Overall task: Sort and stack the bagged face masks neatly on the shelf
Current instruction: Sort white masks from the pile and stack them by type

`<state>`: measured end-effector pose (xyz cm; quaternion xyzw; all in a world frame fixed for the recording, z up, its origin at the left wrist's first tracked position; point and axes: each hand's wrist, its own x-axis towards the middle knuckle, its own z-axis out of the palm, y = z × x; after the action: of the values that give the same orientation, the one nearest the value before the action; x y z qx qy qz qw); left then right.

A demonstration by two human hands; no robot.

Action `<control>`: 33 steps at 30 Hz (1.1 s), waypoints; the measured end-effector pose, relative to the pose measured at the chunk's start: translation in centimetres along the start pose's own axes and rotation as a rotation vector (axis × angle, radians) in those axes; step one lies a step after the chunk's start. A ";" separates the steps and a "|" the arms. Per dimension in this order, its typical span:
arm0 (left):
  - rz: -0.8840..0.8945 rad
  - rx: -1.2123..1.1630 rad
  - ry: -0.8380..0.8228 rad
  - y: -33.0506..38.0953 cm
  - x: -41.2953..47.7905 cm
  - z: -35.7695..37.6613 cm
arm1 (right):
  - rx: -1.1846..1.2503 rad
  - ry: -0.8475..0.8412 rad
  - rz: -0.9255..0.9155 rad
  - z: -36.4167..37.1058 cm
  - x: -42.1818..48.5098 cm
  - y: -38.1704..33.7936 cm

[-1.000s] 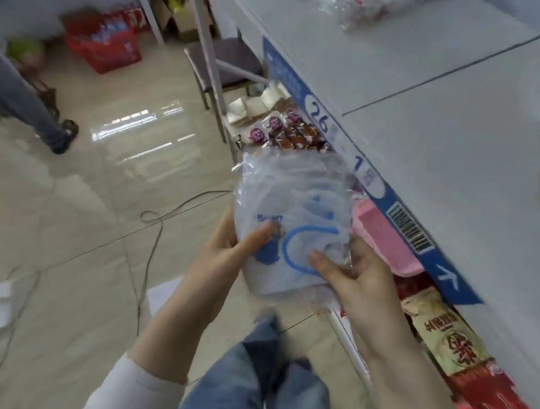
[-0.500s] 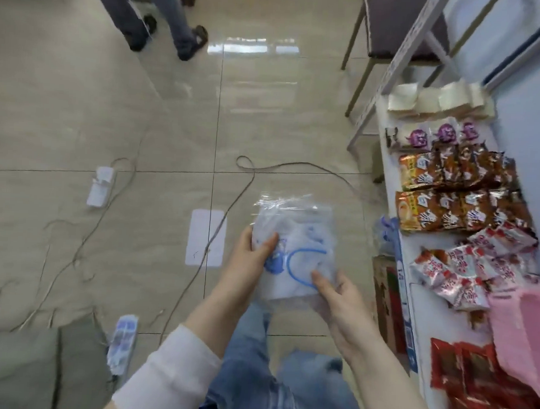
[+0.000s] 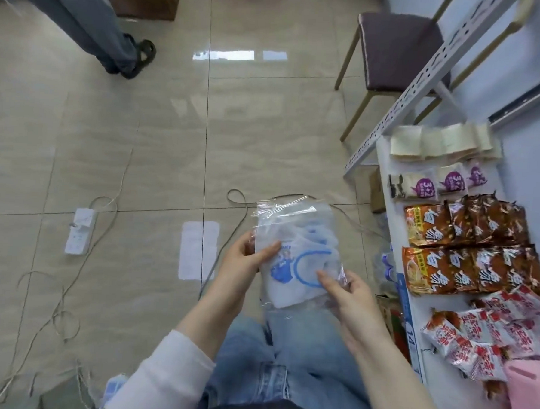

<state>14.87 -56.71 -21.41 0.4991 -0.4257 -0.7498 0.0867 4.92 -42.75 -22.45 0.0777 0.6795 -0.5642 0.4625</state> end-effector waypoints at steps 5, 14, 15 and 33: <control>0.137 0.021 -0.106 10.6 6.6 4.1 | 0.074 0.019 -0.157 1.9 4.9 -11.0; 0.301 0.167 -0.571 25.5 12.7 15.1 | 0.199 0.322 -0.381 -0.4 6.4 -24.9; 0.301 0.197 -0.628 26.8 12.9 16.6 | 0.219 0.382 -0.395 -0.8 6.1 -25.9; 0.313 0.646 -1.397 25.4 4.9 41.0 | 0.467 1.238 -0.460 -12.9 -4.3 -27.0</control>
<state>-28.68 -52.61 -0.56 -0.1534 -0.6440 -0.7080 -0.2458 -16.53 -39.62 -1.43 0.3364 0.6781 -0.6311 -0.1697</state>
